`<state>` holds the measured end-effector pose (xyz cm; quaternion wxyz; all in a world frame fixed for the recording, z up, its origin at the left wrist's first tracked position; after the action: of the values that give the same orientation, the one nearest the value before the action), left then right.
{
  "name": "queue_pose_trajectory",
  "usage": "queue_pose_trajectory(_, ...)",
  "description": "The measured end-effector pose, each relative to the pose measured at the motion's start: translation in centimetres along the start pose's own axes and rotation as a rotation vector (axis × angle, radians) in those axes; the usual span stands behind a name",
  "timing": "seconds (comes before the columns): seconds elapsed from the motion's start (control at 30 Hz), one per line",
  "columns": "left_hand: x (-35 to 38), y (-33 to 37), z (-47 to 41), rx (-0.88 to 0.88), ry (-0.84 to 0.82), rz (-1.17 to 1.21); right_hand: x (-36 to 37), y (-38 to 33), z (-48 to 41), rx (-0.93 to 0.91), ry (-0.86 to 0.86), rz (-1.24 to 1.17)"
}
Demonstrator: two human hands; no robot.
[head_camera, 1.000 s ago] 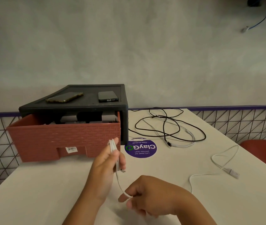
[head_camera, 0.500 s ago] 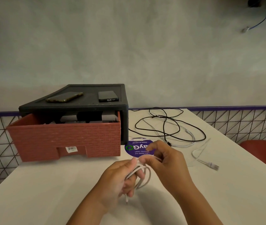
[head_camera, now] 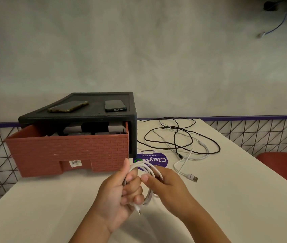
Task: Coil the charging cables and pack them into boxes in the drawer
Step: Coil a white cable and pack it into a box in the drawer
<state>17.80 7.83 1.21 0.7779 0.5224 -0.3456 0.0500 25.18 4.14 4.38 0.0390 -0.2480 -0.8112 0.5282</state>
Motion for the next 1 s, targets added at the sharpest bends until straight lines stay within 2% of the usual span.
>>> queue_pose_trajectory(0.1, 0.0, 0.0, -0.2, 0.021, -0.021, -0.035, -0.3, 1.0, -0.2, -0.11, 0.064, 0.261)
queue_pose_trajectory(0.23, 0.2, 0.2, -0.1, 0.053, -0.059, -0.066, -0.5, 1.5, -0.5, -0.148, 0.069, 0.422)
queue_pose_trajectory(0.33, -0.1, 0.0, -0.3, 0.022, -0.048, -0.063, -0.5, 1.6, -0.4, -0.139, 0.067, 0.387)
queue_pose_trajectory(0.43, -0.5, 0.1, -0.8, -0.082, -0.121, 0.121, -1.6, 1.8, -0.8, -0.108, 0.119, 0.317)
queue_pose_trajectory(0.5, -0.7, 0.9, -1.5, -0.103, -0.261, 0.307, -3.1, 1.8, -1.1, -0.085, 0.217, 0.28)
queue_pose_trajectory(0.57, 0.2, 2.0, -0.9, -0.103, -0.506, 0.425, -4.4, 1.6, -1.2, -0.067, 0.325, 0.263)
queue_pose_trajectory(0.67, -2.7, 2.5, -1.9, 0.042, -0.41, 0.363, -5.2, 1.7, -1.1, -0.027, 0.412, 0.291)
queue_pose_trajectory(0.77, -4.0, 4.3, -2.2, 0.202, -0.361, 0.304, -3.9, 2.2, -1.1, 0.003, 0.273, 0.428)
queue_pose_trajectory(0.87, -2.8, 5.6, -2.1, 0.222, -0.323, 0.365, -1.4, 3.8, -0.5, 0.109, -0.01, 0.497)
queue_pose_trajectory(0.9, -3.8, 5.5, -2.5, 0.209, -0.183, 0.402, -0.4, 4.3, 0.0, 0.143, -0.11, 0.498)
queue_pose_trajectory(0.93, -4.9, 5.7, -2.4, 0.282, -0.025, 0.369, 0.5, 4.6, 0.5, 0.167, -0.195, 0.496)
queue_pose_trajectory(1.0, -4.8, 5.8, -1.7, 0.387, 0.098, 0.238, 1.6, 4.7, 1.2, 0.19, -0.301, 0.489)
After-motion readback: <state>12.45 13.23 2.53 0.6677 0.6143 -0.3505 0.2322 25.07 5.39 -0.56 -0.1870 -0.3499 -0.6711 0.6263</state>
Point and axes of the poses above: each hand's wrist, its own z-axis away from the middle knuckle, its own x-axis out of the palm, y = z × x, the point moved 9 cm from there along -z, towards the middle knuckle, and after that the axes turned 15 degrees about y, right-handed, at the moved point
